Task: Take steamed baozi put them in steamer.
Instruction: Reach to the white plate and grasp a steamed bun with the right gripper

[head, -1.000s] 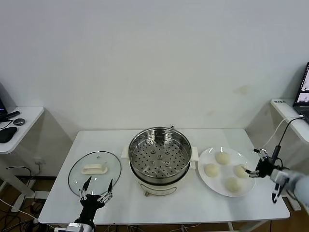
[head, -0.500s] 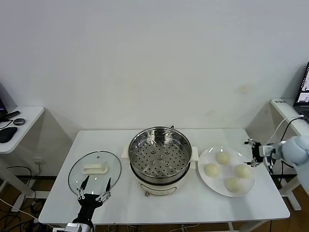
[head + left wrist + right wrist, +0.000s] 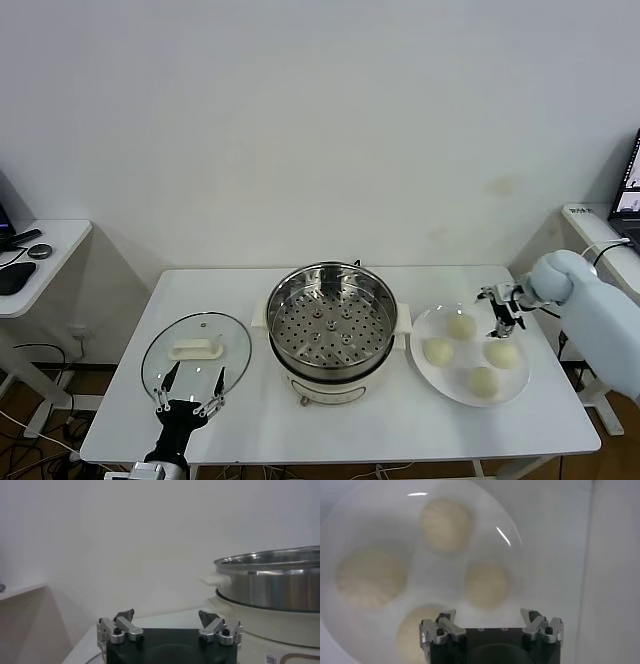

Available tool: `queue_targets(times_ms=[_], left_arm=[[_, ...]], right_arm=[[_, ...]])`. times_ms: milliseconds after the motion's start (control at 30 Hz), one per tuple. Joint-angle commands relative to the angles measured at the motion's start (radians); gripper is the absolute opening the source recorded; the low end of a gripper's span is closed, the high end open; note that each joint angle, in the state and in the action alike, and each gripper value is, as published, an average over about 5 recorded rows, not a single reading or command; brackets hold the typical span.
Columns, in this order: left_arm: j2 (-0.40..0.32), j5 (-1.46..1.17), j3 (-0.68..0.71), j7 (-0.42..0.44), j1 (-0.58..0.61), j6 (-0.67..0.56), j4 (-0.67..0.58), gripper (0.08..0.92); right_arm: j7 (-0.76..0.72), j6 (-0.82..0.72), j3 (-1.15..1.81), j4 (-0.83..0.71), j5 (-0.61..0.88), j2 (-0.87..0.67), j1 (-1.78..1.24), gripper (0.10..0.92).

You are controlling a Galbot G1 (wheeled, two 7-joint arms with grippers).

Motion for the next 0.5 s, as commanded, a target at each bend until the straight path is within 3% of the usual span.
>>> queue_targets(times_ms=[33,500], left_arm=[[0.003,0.005,-0.008,0.001,0.001,-0.005,-0.004,0.823],[0.005,0.006,-0.016,0.004,0.004,-0.013,0.000,0.823]], right_arm=[[-0.028,-0.007,-0.099,-0.143,-0.015,0.098,0.088,0.823],[-0.013,-0.028,-0.091,-0.191,-0.034,0.155,0.071,0.823]])
